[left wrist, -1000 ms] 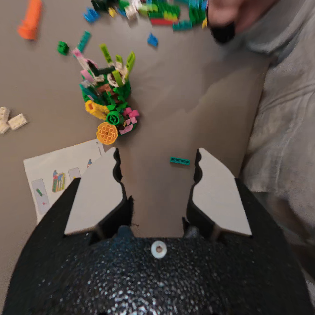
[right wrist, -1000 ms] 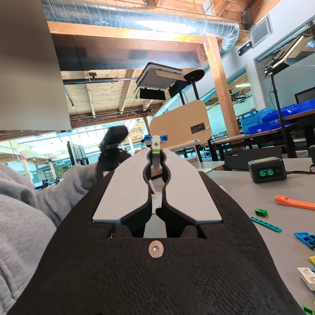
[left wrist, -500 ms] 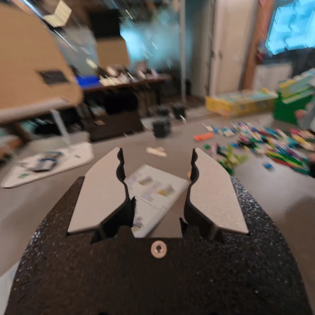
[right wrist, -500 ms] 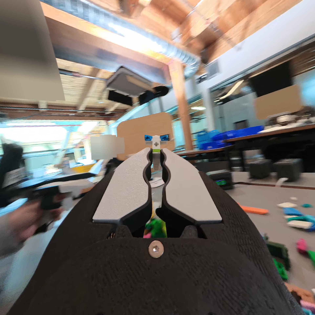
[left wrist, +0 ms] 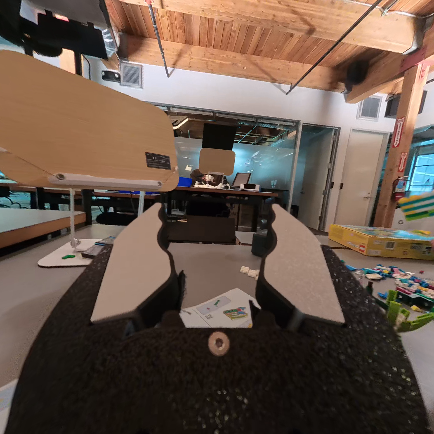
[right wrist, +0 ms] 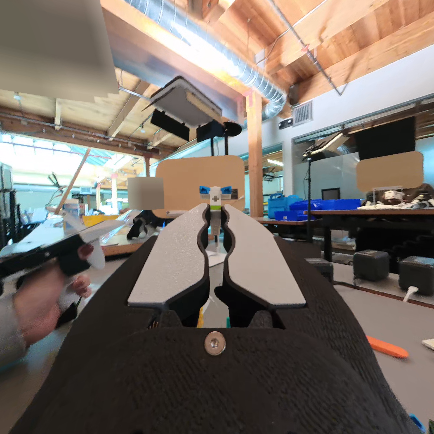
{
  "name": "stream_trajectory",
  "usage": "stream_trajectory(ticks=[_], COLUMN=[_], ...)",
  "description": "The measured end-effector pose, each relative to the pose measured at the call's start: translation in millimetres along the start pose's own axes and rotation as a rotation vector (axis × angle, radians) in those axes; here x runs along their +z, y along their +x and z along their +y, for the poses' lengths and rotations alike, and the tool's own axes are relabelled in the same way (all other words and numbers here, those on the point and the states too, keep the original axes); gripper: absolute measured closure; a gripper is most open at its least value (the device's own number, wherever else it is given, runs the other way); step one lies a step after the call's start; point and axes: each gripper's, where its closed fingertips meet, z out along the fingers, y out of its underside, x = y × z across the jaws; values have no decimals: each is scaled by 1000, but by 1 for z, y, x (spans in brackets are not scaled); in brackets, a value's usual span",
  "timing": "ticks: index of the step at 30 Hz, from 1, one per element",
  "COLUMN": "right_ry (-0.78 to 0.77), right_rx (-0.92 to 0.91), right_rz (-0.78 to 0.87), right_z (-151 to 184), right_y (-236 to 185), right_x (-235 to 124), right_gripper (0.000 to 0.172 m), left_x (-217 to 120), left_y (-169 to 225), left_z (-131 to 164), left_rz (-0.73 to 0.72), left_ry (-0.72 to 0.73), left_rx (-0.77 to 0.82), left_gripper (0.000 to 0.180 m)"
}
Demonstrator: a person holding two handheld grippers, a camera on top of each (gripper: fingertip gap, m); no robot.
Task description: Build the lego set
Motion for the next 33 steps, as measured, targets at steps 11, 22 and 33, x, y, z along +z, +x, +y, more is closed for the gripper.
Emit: stream_trajectory(ticks=[11, 22, 33], right_ry=[-81, -75, -73], right_rx=[-15, -22, -47], right_rz=[-154, -227, -176], right_z=[25, 21, 15], right_y=[-33, -51, -42], right_x=[-1, -8, -7], right_gripper=[165, 165, 165], left_x=[-16, -19, -51], left_y=[29, 30, 61], left_z=[15, 26, 8], left_rz=[107, 98, 170], left_ry=[-110, -176, -107], left_rx=[-86, -179, -94], left_gripper=[123, 133, 131])
